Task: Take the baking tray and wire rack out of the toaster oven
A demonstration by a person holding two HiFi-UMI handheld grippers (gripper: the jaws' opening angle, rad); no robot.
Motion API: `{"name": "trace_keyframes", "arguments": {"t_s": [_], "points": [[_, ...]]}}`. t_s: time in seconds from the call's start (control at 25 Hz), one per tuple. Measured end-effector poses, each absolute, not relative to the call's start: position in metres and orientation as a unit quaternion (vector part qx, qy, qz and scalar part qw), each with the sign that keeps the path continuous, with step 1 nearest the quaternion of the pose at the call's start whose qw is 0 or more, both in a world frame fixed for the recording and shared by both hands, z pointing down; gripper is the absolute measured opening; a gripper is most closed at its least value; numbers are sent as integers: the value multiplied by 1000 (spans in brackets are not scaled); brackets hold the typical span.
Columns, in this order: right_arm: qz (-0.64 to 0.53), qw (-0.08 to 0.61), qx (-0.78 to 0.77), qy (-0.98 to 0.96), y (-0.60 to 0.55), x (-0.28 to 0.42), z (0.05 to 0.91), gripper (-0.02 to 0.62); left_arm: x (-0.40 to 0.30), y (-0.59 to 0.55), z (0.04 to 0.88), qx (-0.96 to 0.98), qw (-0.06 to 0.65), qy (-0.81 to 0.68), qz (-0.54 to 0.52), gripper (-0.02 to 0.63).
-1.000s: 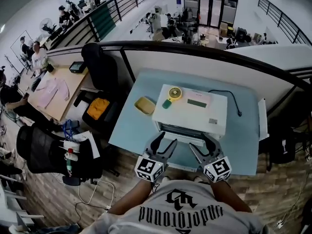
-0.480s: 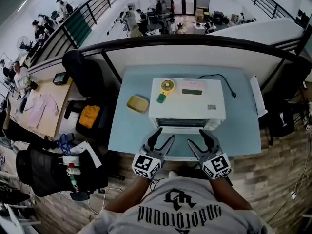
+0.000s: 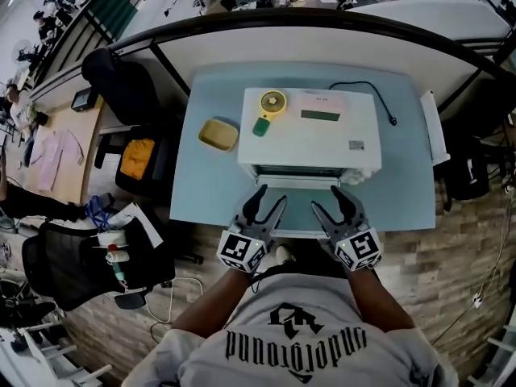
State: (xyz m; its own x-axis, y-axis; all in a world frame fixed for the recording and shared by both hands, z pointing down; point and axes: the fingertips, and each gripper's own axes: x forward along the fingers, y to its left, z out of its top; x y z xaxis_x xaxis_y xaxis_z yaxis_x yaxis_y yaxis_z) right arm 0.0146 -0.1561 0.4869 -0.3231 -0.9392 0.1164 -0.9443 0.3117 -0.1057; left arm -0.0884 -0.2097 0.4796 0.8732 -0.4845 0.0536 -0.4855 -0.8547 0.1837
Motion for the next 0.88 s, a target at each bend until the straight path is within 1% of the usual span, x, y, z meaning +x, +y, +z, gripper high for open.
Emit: {"name": "trace_keyframes", "arguments": {"t_s": [0.16, 0.32, 0.6, 0.88], "points": [[104, -1, 581, -807, -165, 26, 507, 238, -79, -216, 503, 960, 124, -250, 1, 227], [150, -38, 578, -802, -181, 36, 523, 234, -69, -227, 525, 955, 158, -251, -2, 233], [246, -115, 568, -777, -197, 43, 568, 225, -59, -240, 576, 930, 271, -249, -25, 236], [354, -225, 565, -710, -218, 57, 610, 218, -51, -263, 625, 881, 397, -248, -62, 241]]}}
